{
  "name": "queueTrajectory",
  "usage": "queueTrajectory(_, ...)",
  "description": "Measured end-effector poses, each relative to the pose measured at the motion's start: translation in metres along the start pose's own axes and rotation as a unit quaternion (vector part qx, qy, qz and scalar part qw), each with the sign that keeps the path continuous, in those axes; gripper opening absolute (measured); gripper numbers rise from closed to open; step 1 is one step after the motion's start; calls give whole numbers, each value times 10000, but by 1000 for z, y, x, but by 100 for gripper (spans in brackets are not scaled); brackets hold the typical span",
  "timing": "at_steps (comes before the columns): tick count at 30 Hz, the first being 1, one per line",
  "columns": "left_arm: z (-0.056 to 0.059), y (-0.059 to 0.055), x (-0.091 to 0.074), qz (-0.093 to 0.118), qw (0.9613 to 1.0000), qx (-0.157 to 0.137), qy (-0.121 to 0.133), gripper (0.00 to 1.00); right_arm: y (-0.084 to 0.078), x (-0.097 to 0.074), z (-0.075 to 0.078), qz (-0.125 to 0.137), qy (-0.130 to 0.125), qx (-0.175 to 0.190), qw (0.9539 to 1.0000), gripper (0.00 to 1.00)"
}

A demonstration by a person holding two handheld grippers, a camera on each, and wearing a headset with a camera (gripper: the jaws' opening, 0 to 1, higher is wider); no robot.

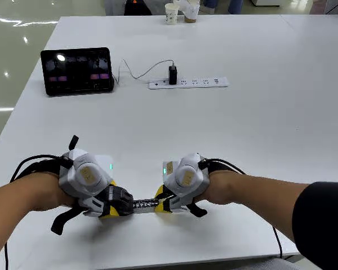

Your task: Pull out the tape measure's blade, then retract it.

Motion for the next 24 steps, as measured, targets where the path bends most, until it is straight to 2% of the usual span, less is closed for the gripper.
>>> queueTrajectory(24,0,1,0,-13,10000,41,9,32,-15,-12,1,-88,-9,-7,10000,10)
Point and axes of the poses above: the centre of the closed fingertips' face, and the gripper's own axes: x roughly forward along the fingers, z roughly to its right, y roughly out of its top, the point moved 7 cm from there along -x, roughly backward along the fingers, and after that the axes turned 7 degrees about x, right-handed, at the moved point
